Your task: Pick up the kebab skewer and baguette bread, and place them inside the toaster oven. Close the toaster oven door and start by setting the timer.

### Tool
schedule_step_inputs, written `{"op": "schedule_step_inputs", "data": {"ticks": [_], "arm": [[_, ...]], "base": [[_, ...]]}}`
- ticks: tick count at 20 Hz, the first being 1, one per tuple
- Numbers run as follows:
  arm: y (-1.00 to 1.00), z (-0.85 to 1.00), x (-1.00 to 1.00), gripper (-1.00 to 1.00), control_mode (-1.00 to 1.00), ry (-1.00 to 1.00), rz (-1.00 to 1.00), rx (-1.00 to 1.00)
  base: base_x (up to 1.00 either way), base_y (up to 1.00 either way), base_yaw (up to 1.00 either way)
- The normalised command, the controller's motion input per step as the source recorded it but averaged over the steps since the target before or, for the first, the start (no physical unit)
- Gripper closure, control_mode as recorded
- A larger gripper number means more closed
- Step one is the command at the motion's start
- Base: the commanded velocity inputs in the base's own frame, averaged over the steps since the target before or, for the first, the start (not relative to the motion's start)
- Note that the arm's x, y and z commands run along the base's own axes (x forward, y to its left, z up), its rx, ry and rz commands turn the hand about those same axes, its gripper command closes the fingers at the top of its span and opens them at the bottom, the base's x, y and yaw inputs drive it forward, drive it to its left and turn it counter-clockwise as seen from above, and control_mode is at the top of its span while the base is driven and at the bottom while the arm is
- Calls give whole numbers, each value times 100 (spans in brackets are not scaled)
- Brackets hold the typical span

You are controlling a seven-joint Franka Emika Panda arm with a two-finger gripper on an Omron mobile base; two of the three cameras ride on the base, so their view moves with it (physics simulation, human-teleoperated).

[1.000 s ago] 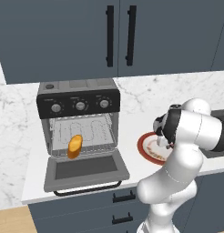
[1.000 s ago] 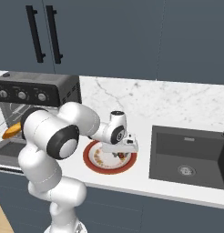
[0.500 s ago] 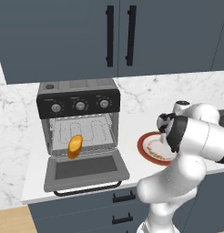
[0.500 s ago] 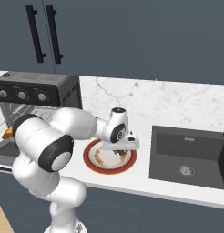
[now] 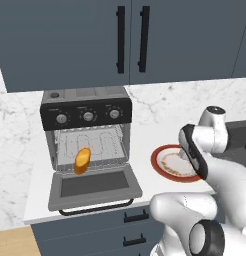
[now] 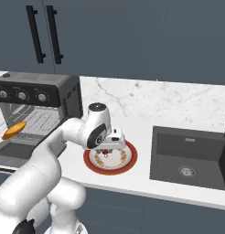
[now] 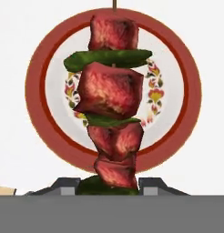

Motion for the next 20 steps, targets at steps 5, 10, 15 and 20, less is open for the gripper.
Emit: {"op": "schedule_step_inputs", "data": {"ticks": [5, 10, 15, 20], "arm": [[100, 52, -67, 100, -100, -2, 0, 1], [100, 45, -34, 100, -100, 0, -1, 4], [100, 54, 0, 100, -100, 0, 0, 6], [100, 18, -1, 100, -100, 0, -2, 9]], "base": [[0, 0, 0], [0, 0, 0], [0, 0, 0], [0, 0, 0]]}}
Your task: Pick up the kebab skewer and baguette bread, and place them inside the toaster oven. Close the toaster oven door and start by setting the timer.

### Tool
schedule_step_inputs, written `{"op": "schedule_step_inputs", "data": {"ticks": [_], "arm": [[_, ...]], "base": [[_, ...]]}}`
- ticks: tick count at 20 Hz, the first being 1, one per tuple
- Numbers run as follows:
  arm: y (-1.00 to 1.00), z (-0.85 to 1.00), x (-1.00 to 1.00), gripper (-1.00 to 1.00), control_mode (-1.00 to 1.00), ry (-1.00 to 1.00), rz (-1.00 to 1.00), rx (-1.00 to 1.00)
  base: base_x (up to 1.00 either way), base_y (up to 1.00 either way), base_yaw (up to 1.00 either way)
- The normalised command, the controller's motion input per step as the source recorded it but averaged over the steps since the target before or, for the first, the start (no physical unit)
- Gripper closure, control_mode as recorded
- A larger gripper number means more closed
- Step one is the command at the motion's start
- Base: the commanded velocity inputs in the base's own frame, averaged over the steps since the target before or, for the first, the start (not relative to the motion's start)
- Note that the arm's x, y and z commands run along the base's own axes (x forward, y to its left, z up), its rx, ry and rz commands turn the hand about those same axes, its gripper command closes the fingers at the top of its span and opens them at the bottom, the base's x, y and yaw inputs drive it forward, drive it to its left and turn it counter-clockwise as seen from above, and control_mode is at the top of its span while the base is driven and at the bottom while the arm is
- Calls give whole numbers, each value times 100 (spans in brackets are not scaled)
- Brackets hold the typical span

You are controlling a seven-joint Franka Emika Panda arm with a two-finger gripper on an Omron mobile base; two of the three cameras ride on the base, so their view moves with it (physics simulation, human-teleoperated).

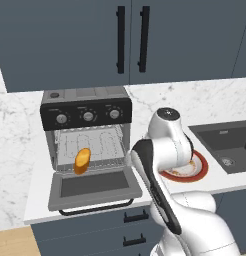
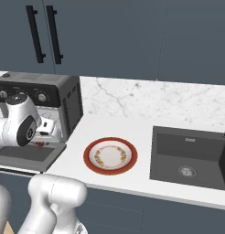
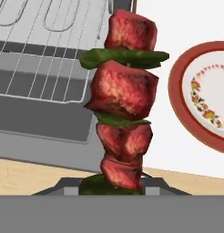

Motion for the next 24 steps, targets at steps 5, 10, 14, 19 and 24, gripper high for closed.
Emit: {"op": "schedule_step_inputs", "data": {"ticks": [5, 10, 14, 19, 24], "arm": [[89, 0, 24, 100, -100, 0, -5, 8], [58, -1, 12, 100, -100, 0, -3, 8], [16, -24, 12, 100, -100, 0, -5, 6], [13, -19, 43, 100, -100, 0, -1, 5], [4, -9, 27, 100, -100, 0, 0, 0]], "base": [[0, 0, 0], [0, 0, 0], [0, 0, 0], [0, 0, 0], [0, 0, 0]]}}
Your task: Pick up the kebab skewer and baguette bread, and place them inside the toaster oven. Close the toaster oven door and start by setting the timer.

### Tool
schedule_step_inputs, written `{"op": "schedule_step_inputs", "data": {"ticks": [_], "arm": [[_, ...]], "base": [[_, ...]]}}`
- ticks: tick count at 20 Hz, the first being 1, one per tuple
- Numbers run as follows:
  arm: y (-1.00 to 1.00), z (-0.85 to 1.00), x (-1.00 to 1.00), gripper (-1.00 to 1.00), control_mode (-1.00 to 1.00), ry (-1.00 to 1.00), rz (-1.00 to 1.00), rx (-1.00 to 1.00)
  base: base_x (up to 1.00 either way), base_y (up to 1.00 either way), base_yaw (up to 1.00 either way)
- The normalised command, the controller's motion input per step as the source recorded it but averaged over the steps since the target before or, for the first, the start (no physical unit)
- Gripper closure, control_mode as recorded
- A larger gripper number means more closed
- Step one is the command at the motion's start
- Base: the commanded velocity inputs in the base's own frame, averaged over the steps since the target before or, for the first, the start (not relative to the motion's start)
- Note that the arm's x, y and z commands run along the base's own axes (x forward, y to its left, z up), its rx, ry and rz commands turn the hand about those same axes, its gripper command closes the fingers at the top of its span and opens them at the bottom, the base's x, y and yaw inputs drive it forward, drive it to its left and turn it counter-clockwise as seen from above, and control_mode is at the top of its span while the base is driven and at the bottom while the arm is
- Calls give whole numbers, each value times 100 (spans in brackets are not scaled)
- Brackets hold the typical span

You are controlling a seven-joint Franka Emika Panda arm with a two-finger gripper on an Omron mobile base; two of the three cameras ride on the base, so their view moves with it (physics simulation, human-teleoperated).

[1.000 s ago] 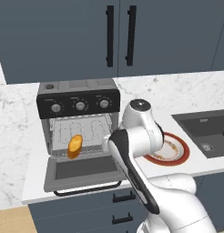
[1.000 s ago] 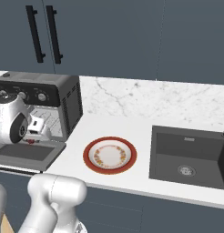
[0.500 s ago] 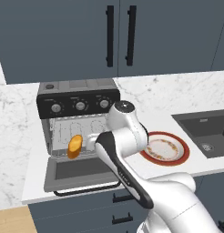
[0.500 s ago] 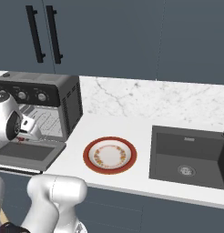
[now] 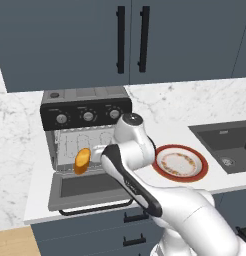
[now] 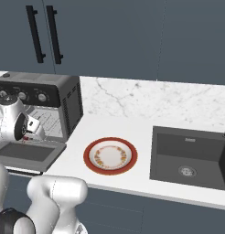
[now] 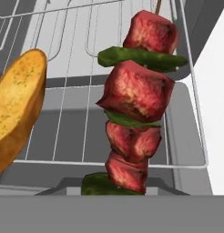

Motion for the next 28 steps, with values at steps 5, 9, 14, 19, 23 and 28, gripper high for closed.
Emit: {"op": "schedule_step_inputs", "data": {"ticks": [5, 9, 14, 19, 23, 28], "arm": [[15, -19, 23, 100, -100, 0, 0, 0], [19, -9, 37, 100, -100, 0, 0, 0], [8, -16, 19, 100, -100, 0, 0, 0], [0, -26, 0, 100, -100, 0, 0, 0], [0, -21, 0, 100, -100, 0, 0, 0], [0, -22, -23, -100, -100, 0, 0, 0]], "base": [[0, 0, 0], [0, 0, 0], [0, 0, 0], [0, 0, 0], [0, 0, 0], [0, 0, 0]]}}
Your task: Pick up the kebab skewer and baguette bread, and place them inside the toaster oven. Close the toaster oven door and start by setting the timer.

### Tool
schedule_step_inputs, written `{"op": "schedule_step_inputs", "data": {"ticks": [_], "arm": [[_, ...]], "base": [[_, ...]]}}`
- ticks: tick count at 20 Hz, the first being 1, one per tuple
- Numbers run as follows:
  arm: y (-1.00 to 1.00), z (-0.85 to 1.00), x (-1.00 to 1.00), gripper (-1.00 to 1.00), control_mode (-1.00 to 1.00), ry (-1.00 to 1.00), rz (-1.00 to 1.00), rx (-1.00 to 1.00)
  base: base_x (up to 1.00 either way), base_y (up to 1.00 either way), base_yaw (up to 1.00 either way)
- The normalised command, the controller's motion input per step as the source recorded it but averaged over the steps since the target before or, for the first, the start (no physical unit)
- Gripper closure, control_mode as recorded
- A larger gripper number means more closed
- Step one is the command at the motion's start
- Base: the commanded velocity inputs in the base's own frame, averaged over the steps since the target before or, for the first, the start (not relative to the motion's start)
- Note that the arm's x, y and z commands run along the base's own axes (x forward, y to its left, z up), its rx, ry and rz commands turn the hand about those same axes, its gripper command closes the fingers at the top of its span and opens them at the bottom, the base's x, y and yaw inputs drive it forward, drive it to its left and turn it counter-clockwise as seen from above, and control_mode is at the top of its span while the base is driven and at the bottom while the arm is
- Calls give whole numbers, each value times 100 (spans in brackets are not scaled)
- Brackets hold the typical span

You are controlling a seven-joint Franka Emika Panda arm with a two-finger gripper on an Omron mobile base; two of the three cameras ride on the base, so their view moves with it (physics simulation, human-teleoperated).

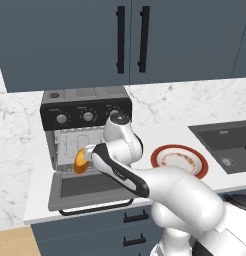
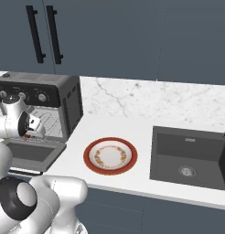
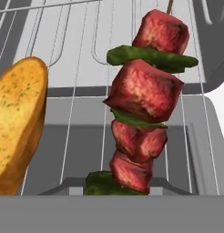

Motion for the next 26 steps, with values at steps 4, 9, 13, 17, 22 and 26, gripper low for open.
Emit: {"op": "schedule_step_inputs", "data": {"ticks": [4, 9, 13, 17, 22, 26], "arm": [[0, -2, -11, -100, -100, 0, 0, 0], [-3, 0, -13, -100, -100, -3, 0, 0], [-1, 19, -51, -100, -100, -10, 0, 0], [0, 21, -86, -100, -100, -7, 0, 0], [0, 0, -63, -100, -100, 0, -2, 0], [1, -22, -12, -100, -100, 6, -9, 0]], "base": [[0, 0, 0], [0, 0, 0], [0, 0, 0], [0, 0, 0], [0, 0, 0], [0, 0, 0]]}}
